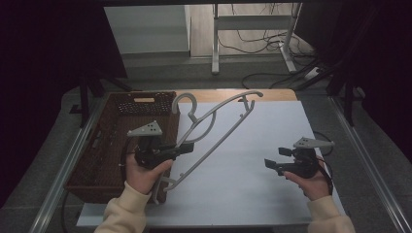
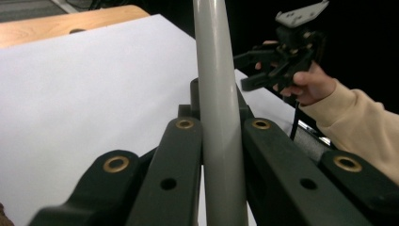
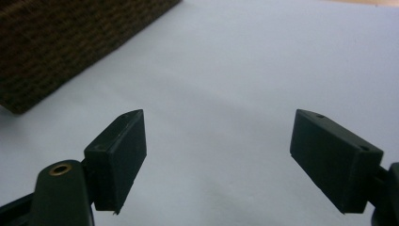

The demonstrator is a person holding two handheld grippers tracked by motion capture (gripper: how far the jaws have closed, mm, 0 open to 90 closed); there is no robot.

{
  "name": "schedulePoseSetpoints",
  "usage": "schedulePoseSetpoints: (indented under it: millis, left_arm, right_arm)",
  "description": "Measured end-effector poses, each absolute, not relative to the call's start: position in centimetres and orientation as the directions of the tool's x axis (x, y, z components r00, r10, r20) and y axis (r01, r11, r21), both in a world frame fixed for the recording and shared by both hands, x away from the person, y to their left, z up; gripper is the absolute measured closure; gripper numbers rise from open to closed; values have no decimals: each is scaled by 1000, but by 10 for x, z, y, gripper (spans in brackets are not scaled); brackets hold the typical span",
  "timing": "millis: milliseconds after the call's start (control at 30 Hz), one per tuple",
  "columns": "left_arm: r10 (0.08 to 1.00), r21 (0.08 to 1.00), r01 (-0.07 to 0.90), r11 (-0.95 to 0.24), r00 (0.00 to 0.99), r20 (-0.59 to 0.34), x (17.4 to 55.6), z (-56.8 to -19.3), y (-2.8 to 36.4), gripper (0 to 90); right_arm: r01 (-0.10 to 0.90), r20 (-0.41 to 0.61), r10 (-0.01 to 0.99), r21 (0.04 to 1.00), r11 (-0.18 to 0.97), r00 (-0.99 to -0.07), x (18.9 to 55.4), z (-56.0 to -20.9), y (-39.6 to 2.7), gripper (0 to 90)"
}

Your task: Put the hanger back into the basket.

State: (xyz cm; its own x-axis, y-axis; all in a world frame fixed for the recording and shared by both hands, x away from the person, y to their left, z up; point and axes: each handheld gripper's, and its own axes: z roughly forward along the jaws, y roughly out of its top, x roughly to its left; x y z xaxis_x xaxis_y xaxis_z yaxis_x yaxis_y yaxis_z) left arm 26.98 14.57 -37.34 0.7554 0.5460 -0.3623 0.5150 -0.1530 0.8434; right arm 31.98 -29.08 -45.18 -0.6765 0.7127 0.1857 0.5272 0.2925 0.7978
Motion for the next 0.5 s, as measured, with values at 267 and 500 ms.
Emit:
schedulePoseSetpoints:
  millis: [267,500]
  left_arm:
    - [551,841,514,-167,756,-352,268,-369,152,874]
    - [555,845,506,-173,759,-341,270,-365,155,874]
  right_arm:
    - [557,188,721,768,316,-667,321,-459,-293,204]
    - [570,187,735,760,312,-652,321,-460,-298,208]
